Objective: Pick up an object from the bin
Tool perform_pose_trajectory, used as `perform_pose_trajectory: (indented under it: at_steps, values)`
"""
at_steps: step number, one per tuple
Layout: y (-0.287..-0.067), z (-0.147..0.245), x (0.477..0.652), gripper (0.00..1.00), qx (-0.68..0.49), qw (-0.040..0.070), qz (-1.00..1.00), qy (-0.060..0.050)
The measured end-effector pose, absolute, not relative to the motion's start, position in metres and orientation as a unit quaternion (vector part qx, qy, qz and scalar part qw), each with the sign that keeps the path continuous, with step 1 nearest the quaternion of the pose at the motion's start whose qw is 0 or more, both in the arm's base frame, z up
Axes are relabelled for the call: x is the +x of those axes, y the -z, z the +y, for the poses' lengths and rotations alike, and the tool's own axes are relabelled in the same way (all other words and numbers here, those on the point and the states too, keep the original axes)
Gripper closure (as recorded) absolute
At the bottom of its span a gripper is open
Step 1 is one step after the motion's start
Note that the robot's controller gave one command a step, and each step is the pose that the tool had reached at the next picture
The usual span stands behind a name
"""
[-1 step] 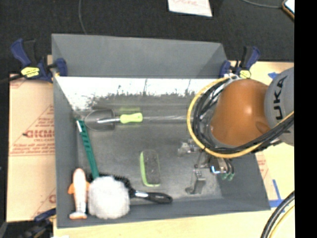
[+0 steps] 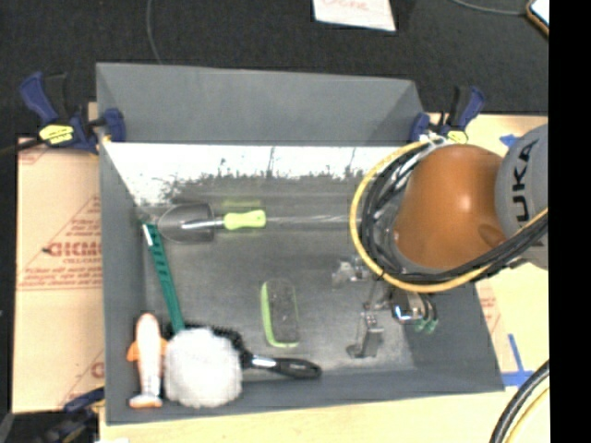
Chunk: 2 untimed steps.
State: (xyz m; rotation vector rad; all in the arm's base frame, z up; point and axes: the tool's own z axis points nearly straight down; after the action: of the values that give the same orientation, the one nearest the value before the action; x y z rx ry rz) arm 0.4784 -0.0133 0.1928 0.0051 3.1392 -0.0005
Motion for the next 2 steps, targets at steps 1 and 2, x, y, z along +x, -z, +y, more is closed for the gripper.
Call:
perform_pose_trajectory:
  at_steps: [1, 2]
  values:
    - [-0.082, 0.050, 0.518, 0.00, -0.092, 0.004, 0.996, 0.001]
    - [-0.136, 0.047, 0.536, 0.00, -0.370, 0.003, 0.929, 0.002]
